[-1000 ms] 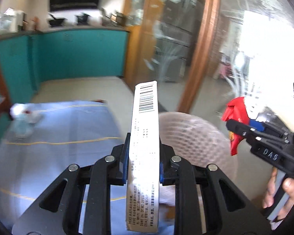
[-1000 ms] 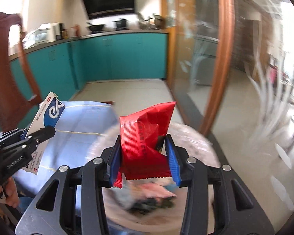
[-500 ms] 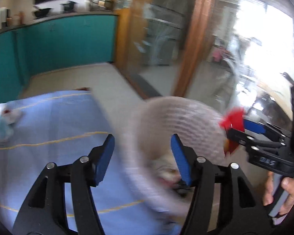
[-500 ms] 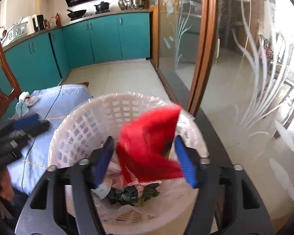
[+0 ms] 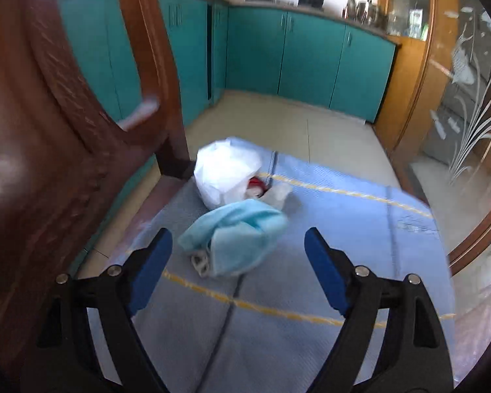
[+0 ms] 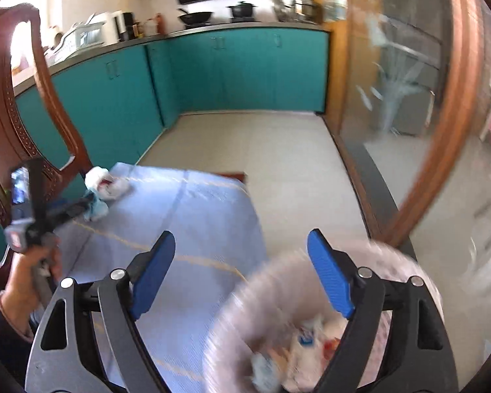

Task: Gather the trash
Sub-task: 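Grasp the blue mask with the left tool while the right tool grasps the white plastic bag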

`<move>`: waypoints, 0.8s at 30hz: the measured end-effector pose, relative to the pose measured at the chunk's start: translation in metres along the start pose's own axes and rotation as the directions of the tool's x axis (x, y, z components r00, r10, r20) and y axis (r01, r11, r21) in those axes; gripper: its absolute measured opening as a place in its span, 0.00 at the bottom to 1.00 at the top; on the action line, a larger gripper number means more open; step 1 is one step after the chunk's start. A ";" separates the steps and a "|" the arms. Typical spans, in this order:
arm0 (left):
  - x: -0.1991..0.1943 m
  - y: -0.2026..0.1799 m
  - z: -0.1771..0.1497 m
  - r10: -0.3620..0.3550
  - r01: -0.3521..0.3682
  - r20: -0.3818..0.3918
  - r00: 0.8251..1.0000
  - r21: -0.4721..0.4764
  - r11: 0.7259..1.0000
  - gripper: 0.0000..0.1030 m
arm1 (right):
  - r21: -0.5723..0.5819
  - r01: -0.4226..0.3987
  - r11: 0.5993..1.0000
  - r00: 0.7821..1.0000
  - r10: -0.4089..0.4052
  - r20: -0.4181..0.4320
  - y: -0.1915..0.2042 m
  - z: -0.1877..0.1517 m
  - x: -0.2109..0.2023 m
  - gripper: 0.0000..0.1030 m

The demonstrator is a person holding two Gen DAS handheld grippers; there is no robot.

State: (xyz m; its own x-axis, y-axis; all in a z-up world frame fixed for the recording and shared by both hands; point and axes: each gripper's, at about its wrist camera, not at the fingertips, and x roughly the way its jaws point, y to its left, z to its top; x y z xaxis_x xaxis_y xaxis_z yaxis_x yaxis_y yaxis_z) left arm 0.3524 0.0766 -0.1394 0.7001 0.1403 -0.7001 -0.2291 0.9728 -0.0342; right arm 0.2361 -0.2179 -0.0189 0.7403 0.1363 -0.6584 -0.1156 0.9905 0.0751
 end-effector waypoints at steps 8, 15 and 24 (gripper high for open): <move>0.000 0.017 -0.013 -0.099 0.100 -0.053 0.994 0.024 0.995 0.11 | 0.174 -0.243 0.954 0.965 0.256 -0.051 0.091 0.083 0.118 0.79; -0.057 0.040 -0.054 -0.074 0.075 -0.041 0.996 0.016 0.997 0.10 | 0.009 -0.323 0.946 0.928 0.319 -0.194 0.209 0.089 0.226 0.79; -0.068 0.031 -0.079 -0.077 0.079 -0.031 0.997 0.067 0.995 0.10 | -0.081 -0.396 0.915 0.867 0.343 -0.363 0.256 0.044 0.262 0.42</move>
State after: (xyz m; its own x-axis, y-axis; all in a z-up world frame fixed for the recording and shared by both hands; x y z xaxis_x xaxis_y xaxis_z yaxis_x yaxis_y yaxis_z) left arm 0.2441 0.0830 -0.1491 0.6942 0.0594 -0.7173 -0.1273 0.9910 -0.0411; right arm 0.4298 0.0719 -0.1397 0.3619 0.4500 -0.8164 -0.4524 0.8505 0.2683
